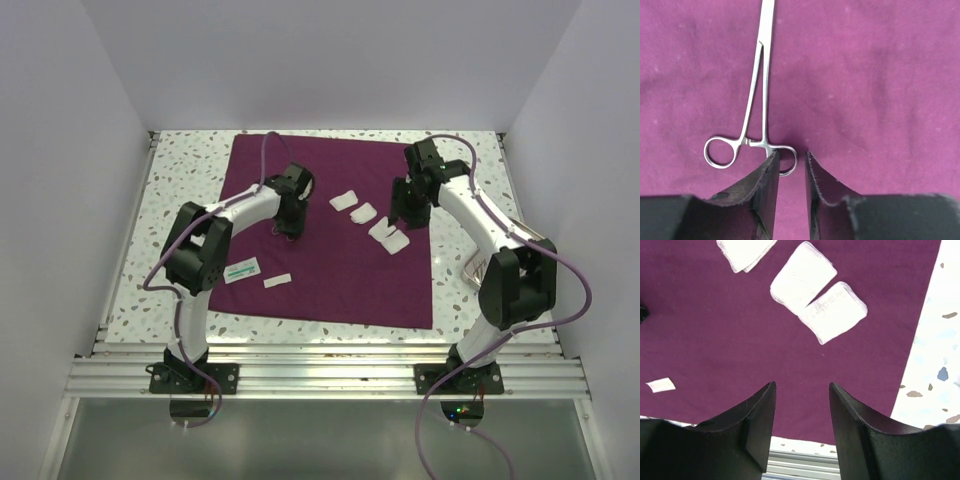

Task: Prepare the surgical pack

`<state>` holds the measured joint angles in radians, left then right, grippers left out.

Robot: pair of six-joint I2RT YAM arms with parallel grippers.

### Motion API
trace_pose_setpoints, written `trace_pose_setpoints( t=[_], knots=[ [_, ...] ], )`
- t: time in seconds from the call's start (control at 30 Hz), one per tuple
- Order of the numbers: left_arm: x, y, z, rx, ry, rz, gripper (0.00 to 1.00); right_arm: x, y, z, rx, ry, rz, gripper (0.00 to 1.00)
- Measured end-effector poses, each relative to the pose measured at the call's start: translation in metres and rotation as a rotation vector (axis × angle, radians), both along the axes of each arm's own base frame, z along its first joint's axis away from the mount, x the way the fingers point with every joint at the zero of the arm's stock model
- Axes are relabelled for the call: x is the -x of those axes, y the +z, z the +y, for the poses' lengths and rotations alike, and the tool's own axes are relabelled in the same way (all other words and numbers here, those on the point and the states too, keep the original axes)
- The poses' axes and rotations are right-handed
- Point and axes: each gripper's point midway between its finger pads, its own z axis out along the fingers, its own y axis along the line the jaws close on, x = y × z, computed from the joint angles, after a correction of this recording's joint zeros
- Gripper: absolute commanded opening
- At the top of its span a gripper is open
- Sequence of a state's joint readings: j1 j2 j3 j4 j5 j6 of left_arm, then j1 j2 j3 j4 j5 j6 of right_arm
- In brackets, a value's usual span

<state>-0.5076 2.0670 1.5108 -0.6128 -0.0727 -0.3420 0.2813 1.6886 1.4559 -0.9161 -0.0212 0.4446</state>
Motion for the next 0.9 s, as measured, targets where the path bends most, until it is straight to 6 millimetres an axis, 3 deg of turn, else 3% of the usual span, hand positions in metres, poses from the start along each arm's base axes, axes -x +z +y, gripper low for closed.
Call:
trace_pose_setpoints(
  t=[0.27, 0.4, 0.63, 0.9],
  knots=[
    [0.003, -0.004, 0.001, 0.001, 0.005, 0.009, 0.21, -0.005, 0.002, 0.009, -0.029, 0.009, -0.021, 0.5],
    [0.003, -0.004, 0.0, 0.012, -0.005, 0.011, 0.0, -0.007, -0.005, 0.027, -0.052, 0.029, -0.015, 0.5],
    [0.011, -0.002, -0.011, 0.066, -0.044, 0.056, 0.0, -0.017, -0.028, 0.081, -0.186, 0.052, 0.029, 0.5],
    [0.022, -0.001, -0.01, 0.107, -0.05, 0.121, 0.0, -0.046, -0.054, 0.13, -0.397, -0.039, 0.072, 0.48]
  ],
)
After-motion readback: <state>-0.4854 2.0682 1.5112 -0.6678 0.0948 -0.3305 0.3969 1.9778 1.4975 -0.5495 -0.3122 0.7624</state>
